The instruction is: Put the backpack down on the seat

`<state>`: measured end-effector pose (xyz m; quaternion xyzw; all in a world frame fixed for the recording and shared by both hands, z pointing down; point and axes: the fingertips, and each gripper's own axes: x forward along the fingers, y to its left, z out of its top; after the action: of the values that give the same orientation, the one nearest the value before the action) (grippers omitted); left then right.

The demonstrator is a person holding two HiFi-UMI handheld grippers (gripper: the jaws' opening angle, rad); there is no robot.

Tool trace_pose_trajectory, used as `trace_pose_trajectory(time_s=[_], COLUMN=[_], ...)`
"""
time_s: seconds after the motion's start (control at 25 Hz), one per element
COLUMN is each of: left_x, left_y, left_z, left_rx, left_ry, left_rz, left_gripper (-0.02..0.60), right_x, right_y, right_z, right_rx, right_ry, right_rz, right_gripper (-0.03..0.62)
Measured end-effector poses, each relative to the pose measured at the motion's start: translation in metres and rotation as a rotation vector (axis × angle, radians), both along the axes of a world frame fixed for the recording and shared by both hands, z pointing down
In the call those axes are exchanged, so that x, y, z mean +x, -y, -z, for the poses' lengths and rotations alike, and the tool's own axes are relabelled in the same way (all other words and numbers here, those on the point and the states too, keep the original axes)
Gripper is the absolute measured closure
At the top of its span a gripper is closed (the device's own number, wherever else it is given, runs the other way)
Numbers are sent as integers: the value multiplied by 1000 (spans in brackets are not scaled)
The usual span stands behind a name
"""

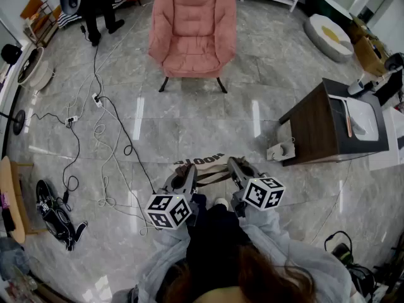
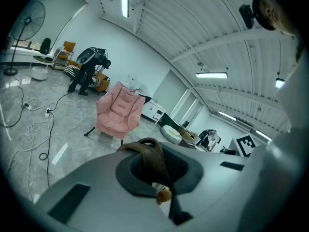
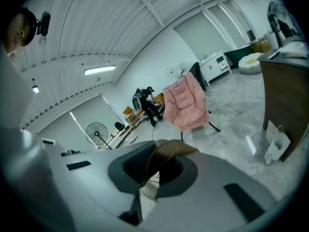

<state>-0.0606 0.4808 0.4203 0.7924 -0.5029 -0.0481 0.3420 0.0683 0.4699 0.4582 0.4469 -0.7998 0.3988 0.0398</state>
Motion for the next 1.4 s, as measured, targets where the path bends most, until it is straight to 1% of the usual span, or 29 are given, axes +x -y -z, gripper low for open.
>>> trace_pose_trajectory(time_s=[0.24,0.36,0.48,0.72,0.84,0.96,1.12,1.4], left_x=[34,46,53,62,68,70,68,64], left_y=[-32,-43,-47,-49,-51,-46,-35,18], left_z=[-7,-8,-4,3,8,13,6,-1], left_rx=[-1,2,10,27,49,64,47,36], left_ry=[-6,9,24,47,59,56,61,43], left_rz=[34,38,48,67,66,69,72,70], left_gripper=[568,569,569,569,569,569,568,569], right_x=[34,45,53,62,67,69,69,68], right_y=[-22,-30,-33,-37,-40,-35,-26,21], right_z=[6,7,11,15,19,22,19,13], right_rx=[55,58,59,72,92,118,106,93], right_ry=[-38,-26,-3,3,-4,-12,7,3], right_rz=[24,23,28,30,40,44,33,10], right_gripper=[577,577,576,577,577,577,577,577])
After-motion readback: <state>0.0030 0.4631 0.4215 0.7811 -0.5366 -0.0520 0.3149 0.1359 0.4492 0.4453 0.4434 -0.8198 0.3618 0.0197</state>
